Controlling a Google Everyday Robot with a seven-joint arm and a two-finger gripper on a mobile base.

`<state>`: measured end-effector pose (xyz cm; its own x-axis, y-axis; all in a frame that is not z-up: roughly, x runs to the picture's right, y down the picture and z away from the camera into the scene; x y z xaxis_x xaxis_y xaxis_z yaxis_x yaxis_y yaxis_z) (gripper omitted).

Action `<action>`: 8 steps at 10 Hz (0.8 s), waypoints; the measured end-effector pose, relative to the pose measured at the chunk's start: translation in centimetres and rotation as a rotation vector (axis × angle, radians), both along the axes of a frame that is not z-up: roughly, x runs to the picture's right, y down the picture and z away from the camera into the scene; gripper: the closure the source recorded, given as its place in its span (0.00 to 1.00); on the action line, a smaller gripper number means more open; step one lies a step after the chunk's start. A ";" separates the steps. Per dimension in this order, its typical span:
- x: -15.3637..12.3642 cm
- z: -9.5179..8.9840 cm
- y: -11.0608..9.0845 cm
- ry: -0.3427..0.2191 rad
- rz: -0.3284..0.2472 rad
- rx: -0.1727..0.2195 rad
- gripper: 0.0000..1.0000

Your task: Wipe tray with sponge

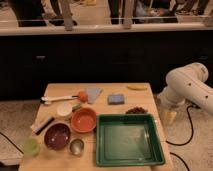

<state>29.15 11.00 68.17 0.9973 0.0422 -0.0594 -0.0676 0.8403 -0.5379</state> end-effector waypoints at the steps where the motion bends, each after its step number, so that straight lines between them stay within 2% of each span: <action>1: -0.3 0.5 -0.2 -0.008 0.001 0.009 0.20; 3: -1.9 2.5 -1.5 -0.035 -0.008 0.027 0.20; 8: -3.3 4.3 -2.2 -0.068 -0.008 0.047 0.20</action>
<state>25.82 8.79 72.50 0.9993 0.0354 0.0099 -0.0257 0.8651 -0.5009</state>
